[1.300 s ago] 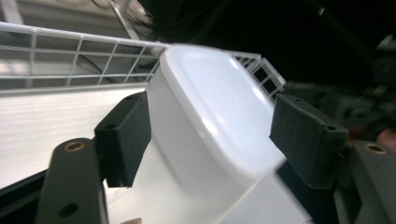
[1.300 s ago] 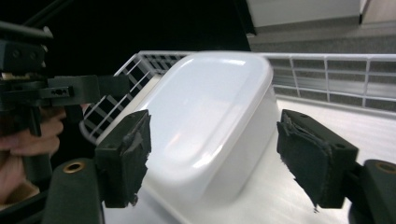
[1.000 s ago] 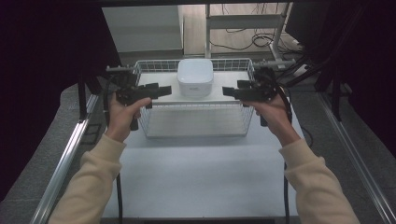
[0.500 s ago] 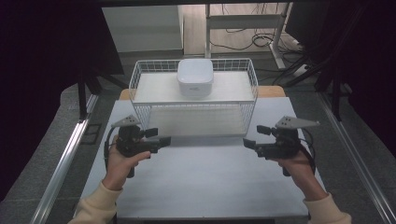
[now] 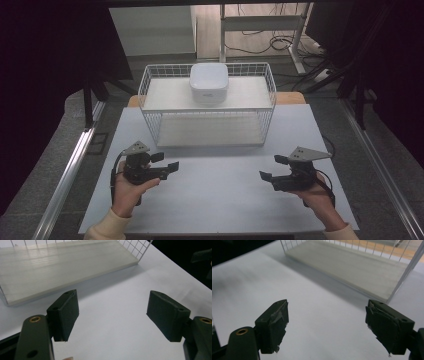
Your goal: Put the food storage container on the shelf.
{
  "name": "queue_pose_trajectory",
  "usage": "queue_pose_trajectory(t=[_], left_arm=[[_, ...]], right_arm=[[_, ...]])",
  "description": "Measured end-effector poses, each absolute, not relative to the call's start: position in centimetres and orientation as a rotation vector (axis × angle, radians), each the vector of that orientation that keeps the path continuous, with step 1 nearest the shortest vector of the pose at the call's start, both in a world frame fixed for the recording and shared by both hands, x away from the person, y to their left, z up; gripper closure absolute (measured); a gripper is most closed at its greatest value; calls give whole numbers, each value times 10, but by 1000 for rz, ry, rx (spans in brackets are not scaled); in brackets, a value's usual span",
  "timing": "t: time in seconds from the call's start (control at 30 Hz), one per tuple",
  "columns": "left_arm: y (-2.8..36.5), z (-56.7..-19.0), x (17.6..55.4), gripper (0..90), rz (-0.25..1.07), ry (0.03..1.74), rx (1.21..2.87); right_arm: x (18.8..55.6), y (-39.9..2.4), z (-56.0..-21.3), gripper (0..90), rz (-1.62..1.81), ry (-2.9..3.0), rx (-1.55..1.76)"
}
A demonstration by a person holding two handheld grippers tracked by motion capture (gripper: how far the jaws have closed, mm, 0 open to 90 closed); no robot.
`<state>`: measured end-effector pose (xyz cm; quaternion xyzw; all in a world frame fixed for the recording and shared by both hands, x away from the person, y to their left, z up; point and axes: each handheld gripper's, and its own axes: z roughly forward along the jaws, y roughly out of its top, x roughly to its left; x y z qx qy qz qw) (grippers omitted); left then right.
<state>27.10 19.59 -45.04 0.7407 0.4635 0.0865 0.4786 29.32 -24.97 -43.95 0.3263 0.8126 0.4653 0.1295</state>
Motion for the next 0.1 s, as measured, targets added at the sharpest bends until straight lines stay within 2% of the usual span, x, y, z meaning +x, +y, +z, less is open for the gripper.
queue_pose_trajectory(t=[0.1], left_arm=[[194, -454, 271, 250, 181, 1132, 1808]], right_arm=[[291, -251, -439, 170, 1373, 2350, 954]])
